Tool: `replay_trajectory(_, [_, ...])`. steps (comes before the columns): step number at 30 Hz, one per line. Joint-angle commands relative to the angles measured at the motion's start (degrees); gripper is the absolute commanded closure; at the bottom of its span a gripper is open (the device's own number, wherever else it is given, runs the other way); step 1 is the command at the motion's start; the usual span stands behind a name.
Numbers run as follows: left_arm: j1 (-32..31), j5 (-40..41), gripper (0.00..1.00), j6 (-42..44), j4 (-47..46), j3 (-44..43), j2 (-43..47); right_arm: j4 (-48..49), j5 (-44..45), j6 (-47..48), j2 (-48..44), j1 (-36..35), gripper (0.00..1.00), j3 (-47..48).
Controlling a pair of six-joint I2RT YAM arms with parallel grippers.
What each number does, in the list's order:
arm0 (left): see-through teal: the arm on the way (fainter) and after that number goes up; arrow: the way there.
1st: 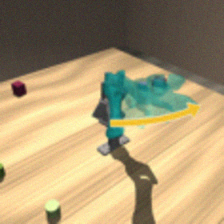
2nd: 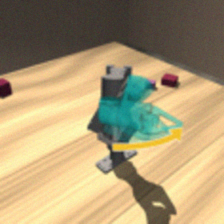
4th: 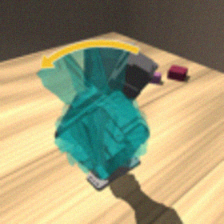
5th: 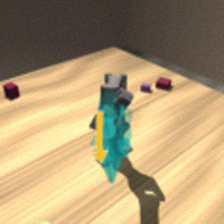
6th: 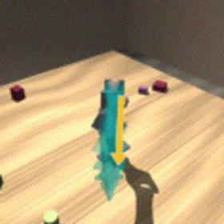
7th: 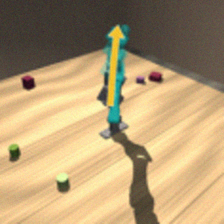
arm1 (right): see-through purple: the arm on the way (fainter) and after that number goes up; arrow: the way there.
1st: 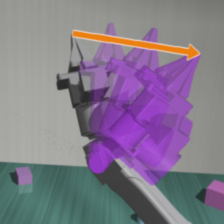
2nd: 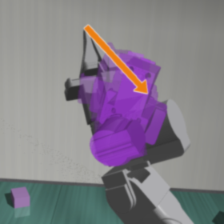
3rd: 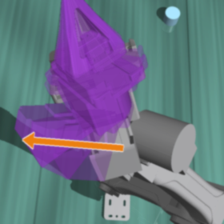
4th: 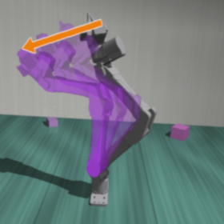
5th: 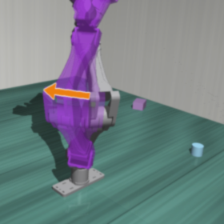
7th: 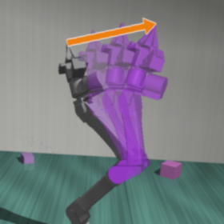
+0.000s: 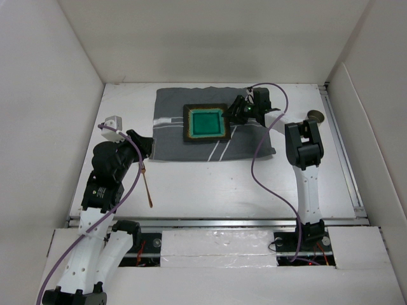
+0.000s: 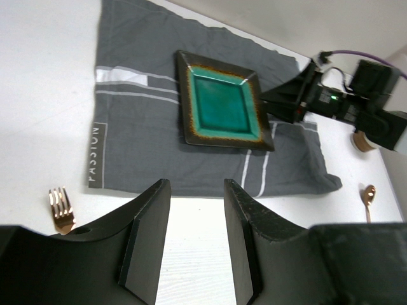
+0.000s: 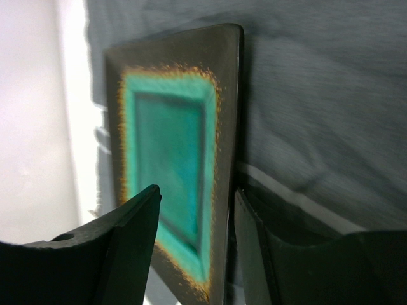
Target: Set the dinner table for one person
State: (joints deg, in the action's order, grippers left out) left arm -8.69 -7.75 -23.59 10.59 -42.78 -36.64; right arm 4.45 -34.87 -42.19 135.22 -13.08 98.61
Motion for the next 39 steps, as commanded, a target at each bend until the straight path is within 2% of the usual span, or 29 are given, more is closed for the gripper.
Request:
replay_trajectory(1, [0.3,4.5,0.64,0.4,0.2,-1.4,-1.2,-2.8,5.0,5.6,-8.0,0.5,0.44,-0.4])
replay_trajectory(5, [0.3,6.6,0.69,0.1,1.1,-0.8,-2.7,-4.2,13.5,9.7,-14.4,0.0,0.37,-4.4])
replay_trajectory(10, [0.3,7.2,0.77,-3.1,3.1,0.2,-7.8,-5.7,20.9,13.4,-24.1,-0.5,0.34,-9.6])
replay_trajectory(12, [0.3,10.3,0.82,-4.2,4.9,0.2,-10.2,-5.1,22.4,14.3,-30.0,-0.5,0.35,-14.1])
replay_trajectory(14, [0.3,10.9,0.86,-5.2,6.2,-0.3,-14.5,-2.0,23.0,14.5,-37.7,-1.7,0.44,-18.5])
replay_trajectory(15, [0.3,11.4,0.87,-5.3,7.2,-0.5,-16.0,-0.8,24.1,14.7,-40.6,-1.7,0.53,-23.9])
replay_trajectory(16, [0.3,11.7,0.89,-5.4,7.6,-0.9,-19.1,1.8,24.6,14.6,-43.3,-2.6,0.83,-26.9])
replay_trajectory(17, [0.3,12.1,0.97,-5.4,7.9,-1.0,-20.7,3.4,25.2,14.4,-46.5,-3.4,1.00,-29.8])
replay_trajectory(18, [0.3,12.4,1.00,-5.4,9.0,-1.2,-22.6,4.9,25.2,13.6,-52.2,-3.4,1.00,-35.8])
replay_trajectory(20, [0.3,12.4,1.00,-5.1,9.4,-1.6,-27.0,9.9,24.9,13.1,-57.9,-4.8,1.00,-41.2])
replay_trajectory(21, [0.3,12.1,1.00,-5.1,9.6,-1.4,-28.1,10.6,25.4,12.9,-62.9,-5.4,1.00,-43.4])
replay_trajectory(23, [0.3,12.1,1.00,-5.1,10.1,-1.3,-30.8,9.4,26.3,14.1,-67.3,-6.1,1.00,-47.2])
replay_trajectory(25, [0.3,14.3,1.00,-5.3,12.1,-1.3,-32.7,7.1,27.8,14.8,-72.3,-6.1,0.89,-49.0])
replay_trajectory(26, [0.9,14.9,0.83,-5.5,13.0,-1.2,-33.0,6.6,28.4,14.8,-73.8,-6.1,0.85,-49.6])
replay_trajectory(27, [1.0,15.4,0.74,-6.5,12.6,-0.7,-33.1,6.5,28.5,14.5,-75.0,-5.5,0.82,-50.1])
replay_trajectory(28, [1.0,15.0,0.66,-6.3,12.3,0.2,-33.1,6.8,27.9,14.5,-76.9,-4.9,0.77,-51.0])
replay_trajectory(29, [1.0,15.1,0.64,-6.3,12.3,0.2,-33.5,6.8,27.9,14.5,-77.5,-4.8,0.76,-51.1])
replay_trajectory(33, [1.5,16.9,0.64,-6.9,13.2,-0.2,-38.1,6.3,25.5,13.9,-77.9,-3.3,0.75,-50.9])
replay_trajectory(35, [1.5,18.5,0.69,-6.8,13.8,-0.6,-41.1,6.3,24.8,13.8,-78.0,-2.7,0.75,-51.1])
replay_trajectory(39, [1.5,18.6,0.70,-6.9,13.3,-0.2,-41.7,6.3,23.8,13.6,-78.3,-1.3,0.74,-51.3])
